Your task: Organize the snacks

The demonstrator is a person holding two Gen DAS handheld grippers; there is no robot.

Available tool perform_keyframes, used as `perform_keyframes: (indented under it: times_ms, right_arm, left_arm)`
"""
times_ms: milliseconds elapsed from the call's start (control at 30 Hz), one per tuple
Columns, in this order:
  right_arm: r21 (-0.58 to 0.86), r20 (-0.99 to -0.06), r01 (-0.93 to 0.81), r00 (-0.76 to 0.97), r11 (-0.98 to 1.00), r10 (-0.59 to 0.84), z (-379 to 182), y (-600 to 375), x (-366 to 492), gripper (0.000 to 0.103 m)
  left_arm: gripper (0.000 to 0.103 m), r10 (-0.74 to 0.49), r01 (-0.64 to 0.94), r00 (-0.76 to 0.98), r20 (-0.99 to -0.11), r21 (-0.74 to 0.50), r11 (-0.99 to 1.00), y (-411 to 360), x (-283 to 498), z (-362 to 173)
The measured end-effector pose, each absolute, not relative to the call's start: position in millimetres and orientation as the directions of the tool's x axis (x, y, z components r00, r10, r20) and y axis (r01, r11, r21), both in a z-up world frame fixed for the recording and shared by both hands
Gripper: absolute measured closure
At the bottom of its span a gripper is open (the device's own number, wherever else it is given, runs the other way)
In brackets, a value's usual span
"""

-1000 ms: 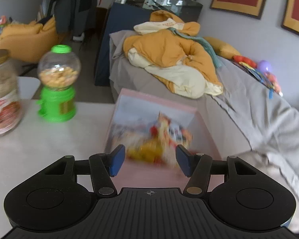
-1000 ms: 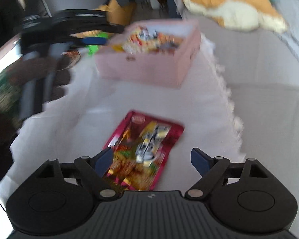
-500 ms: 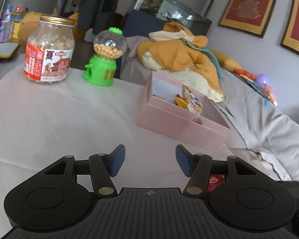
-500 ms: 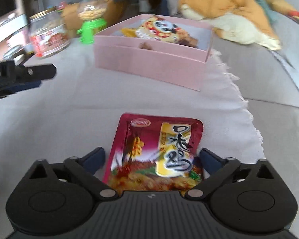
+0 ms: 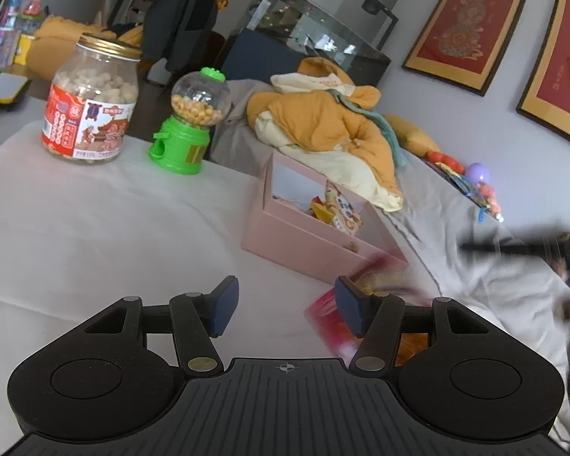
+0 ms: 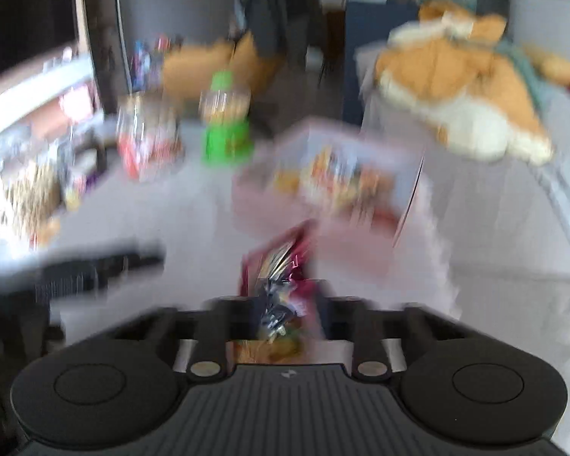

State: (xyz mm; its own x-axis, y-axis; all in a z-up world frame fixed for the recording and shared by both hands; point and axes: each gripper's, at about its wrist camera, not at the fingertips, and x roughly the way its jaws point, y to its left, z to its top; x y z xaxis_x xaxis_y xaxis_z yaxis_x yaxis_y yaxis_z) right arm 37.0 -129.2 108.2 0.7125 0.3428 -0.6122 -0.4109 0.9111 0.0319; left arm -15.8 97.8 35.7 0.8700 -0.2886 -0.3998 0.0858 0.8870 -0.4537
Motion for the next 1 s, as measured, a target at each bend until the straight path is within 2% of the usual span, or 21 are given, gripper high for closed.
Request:
perform_keyframes:
  times_ms: [100, 200, 267, 300, 333, 400, 533, 567, 600, 667, 867, 1000]
  right_arm:
    - [0.031, -0.545, -0.379, 0.769, 0.925, 0.334, 136.2, -127.1, 67.0, 0.102]
    - [0.043, -0.553, -0.356, 0.770, 0.933, 0.319, 136.3, -125.2, 93.0, 0.099]
    - [0.030, -0.579, -0.399, 0.741, 0.917, 0.341, 121.3, -122.1, 93.8, 0.089]
    - [0.026, -0.603, -0.421, 0.717, 0.907, 0.350, 110.5, -121.0, 93.5, 0.069]
    - [0.022, -0.629, -0.440, 0.692, 0.898, 0.355, 99.5, -119.2, 93.3, 0.041]
    - [0.016, -0.665, -0.454, 0.661, 0.891, 0.348, 73.9, -120.3, 91.7, 0.018]
    - [0.074, -0.728, -0.462, 0.581, 0.884, 0.365, 25.2, -122.8, 99.4, 0.018]
    - [0.076, -0.743, -0.460, 0.565, 0.885, 0.357, 14.9, -121.1, 103.2, 0.015]
    - [0.056, -0.748, -0.452, 0.571, 0.890, 0.337, 6.2, -118.6, 105.8, 0.004]
    - [0.039, -0.748, -0.438, 0.583, 0.898, 0.317, -6.0, -116.9, 109.9, 0.000]
    - [0.022, -0.700, -0.390, 0.651, 0.920, 0.293, -13.3, -114.2, 105.0, 0.000]
    - [0.031, -0.727, -0.410, 0.616, 0.912, 0.302, -9.3, -115.3, 110.5, 0.000]
  left_arm:
    - [0.041, -0.276, 0.074, 0.861, -0.428, -0.433, 0.899, 95.4, -15.5, 32.4]
    - [0.041, -0.305, 0.080, 0.832, -0.464, -0.443, 0.893, 94.9, -13.1, 26.4]
    - [0.041, -0.325, 0.079, 0.805, -0.496, -0.453, 0.888, 90.8, -5.7, 22.8]
    - [0.041, -0.328, 0.080, 0.796, -0.509, -0.449, 0.890, 87.2, -2.0, 21.9]
    - [0.041, -0.330, 0.084, 0.786, -0.523, -0.438, 0.895, 82.3, 2.2, 21.1]
    - [0.041, -0.312, 0.082, 0.770, -0.557, -0.399, 0.913, 70.7, 9.4, 20.1]
    - [0.047, -0.181, 0.024, 0.763, -0.621, -0.252, 0.967, 51.2, 18.8, 20.0]
    - [0.048, -0.163, 0.017, 0.759, -0.631, -0.230, 0.973, 48.9, 19.7, 19.9]
    - [0.049, -0.150, 0.012, 0.754, -0.639, -0.214, 0.977, 47.1, 20.1, 19.9]
    - [0.049, -0.139, 0.008, 0.749, -0.648, -0.202, 0.979, 46.3, 18.6, 18.8]
    - [0.049, -0.134, 0.008, 0.736, -0.663, -0.189, 0.982, 38.5, 18.0, 19.9]
    - [0.049, -0.135, 0.016, 0.736, -0.663, -0.182, 0.983, 31.7, 19.5, 21.7]
